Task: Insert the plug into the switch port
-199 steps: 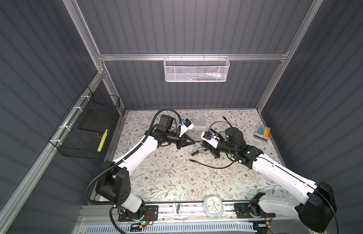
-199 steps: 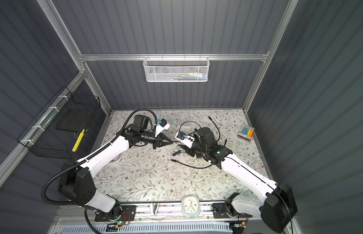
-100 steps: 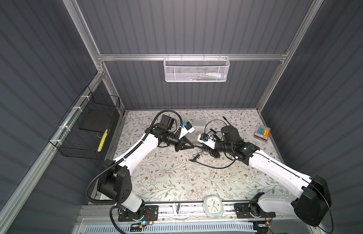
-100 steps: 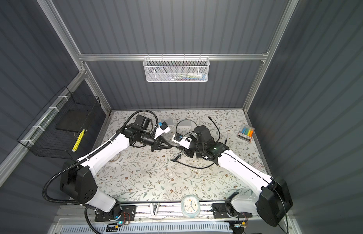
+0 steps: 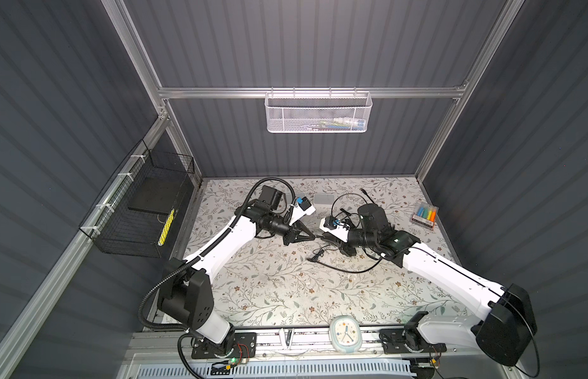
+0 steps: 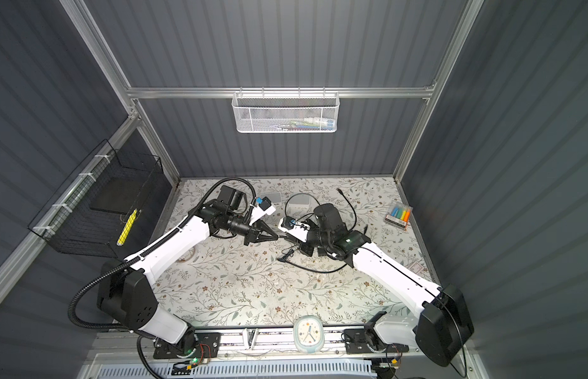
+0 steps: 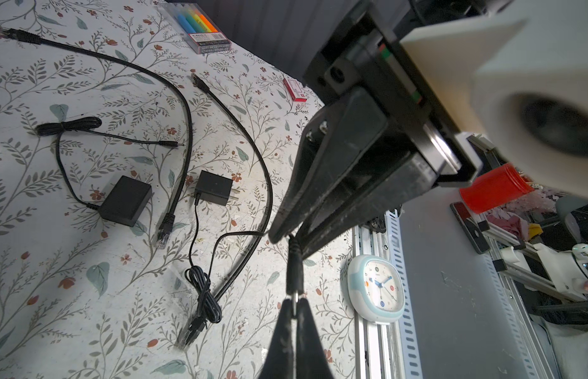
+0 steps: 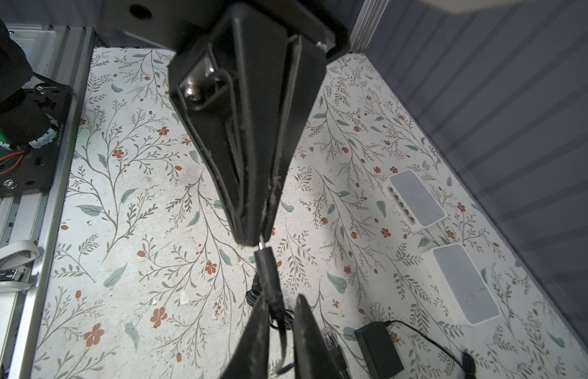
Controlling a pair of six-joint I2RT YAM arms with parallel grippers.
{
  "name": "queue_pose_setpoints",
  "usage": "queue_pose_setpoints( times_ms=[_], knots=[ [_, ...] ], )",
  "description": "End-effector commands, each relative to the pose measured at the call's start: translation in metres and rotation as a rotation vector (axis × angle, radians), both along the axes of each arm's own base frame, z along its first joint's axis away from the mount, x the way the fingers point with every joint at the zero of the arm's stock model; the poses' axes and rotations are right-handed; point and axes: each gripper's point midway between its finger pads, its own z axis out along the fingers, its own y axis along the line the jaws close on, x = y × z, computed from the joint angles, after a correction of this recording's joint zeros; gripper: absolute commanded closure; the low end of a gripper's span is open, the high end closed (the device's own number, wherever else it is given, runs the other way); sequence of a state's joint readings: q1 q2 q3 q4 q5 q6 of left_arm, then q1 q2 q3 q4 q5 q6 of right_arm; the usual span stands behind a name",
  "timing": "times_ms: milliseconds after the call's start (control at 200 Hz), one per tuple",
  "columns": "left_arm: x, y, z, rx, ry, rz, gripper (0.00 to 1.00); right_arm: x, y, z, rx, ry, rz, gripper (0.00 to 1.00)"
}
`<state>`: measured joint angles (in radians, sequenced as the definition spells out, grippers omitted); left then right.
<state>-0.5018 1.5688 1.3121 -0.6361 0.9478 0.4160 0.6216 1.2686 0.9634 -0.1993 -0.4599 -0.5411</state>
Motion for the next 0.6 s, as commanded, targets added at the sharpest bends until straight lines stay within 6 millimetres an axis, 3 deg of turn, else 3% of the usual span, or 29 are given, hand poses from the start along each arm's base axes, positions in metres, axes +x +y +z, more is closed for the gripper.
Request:
queue_pose_setpoints(
  times_ms=[0,135,220,315,345,375,400,595],
  knots=[
    [-0.005,0.001,0.013,-0.028,-0.008,-0.023,1.0,-0.001,0.004,0.009,0.02,0.004,0.012,0.89],
    [-0.002,0.002,0.011,-0.014,-0.016,-0.009,1.0,-0.003,0.005,0.011,0.022,0.011,0.019,0.98],
    [0.006,0.003,0.01,0.005,-0.045,0.037,0.74,-0.003,0.003,0.009,0.009,0.014,0.015,1.0],
    [0.029,0.013,0.002,0.079,-0.116,0.178,0.61,0.001,-0.003,0.005,-0.011,-0.002,-0.024,1.0],
    [0.039,0.021,-0.006,0.127,-0.14,0.241,0.55,0.004,-0.007,0.002,-0.026,-0.012,-0.049,1.0],
    [0.053,0.031,-0.017,0.196,-0.169,0.322,0.39,0.009,-0.011,-0.002,-0.041,-0.024,-0.079,1.0],
    [0.065,0.04,-0.026,0.254,-0.189,0.384,0.32,0.015,-0.016,-0.005,-0.06,-0.036,-0.115,1.0],
    [0.119,0.093,-0.082,0.622,-0.257,0.563,0.23,0.048,-0.053,-0.008,-0.083,-0.091,-0.339,1.0]
  ],
)
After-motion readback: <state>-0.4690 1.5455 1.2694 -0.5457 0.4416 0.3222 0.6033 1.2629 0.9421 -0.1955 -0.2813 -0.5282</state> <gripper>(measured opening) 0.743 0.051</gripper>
